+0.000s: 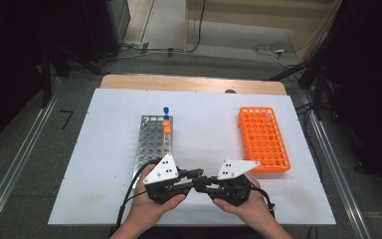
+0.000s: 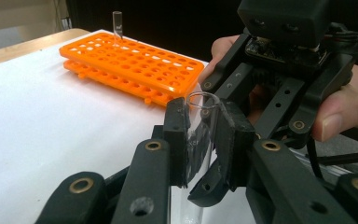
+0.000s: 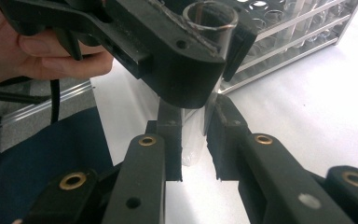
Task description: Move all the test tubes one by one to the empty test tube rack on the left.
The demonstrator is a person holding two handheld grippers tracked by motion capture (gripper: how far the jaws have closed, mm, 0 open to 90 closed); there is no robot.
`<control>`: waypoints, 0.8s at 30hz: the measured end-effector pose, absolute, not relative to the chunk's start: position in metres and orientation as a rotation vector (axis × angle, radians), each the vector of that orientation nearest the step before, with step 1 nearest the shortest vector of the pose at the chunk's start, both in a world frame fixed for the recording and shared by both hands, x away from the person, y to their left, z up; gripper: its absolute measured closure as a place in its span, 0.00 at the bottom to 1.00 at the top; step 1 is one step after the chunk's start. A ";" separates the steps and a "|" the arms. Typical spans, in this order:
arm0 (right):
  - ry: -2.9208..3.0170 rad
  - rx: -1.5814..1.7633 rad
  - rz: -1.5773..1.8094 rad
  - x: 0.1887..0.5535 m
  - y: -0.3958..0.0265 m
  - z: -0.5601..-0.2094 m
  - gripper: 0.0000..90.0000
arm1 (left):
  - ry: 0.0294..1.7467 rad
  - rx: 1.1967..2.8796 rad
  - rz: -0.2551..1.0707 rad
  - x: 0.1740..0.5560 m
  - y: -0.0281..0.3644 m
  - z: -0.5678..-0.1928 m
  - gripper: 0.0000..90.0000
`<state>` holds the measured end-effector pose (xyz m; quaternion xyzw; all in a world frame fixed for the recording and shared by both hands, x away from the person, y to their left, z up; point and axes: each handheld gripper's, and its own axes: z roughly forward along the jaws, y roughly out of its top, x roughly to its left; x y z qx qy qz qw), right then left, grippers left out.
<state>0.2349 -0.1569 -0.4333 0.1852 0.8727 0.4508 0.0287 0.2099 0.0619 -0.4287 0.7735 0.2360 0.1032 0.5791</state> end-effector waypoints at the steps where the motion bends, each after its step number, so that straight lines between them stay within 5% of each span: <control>1: 2.693 0.577 1.393 0.235 -0.157 -0.433 0.82 | 0.553 1.806 0.241 0.210 0.062 -0.429 0.84; 8: 2.706 0.577 1.400 0.236 -0.158 -0.433 0.66 | 0.573 1.790 0.260 0.212 0.066 -0.426 0.84; 18: 2.635 0.637 1.419 0.240 -0.179 -0.429 0.08 | 0.660 1.739 0.317 0.224 0.090 -0.418 0.84; 24: 2.595 0.708 1.446 0.246 -0.210 -0.431 0.00 | 0.721 1.700 0.362 0.233 0.112 -0.412 0.84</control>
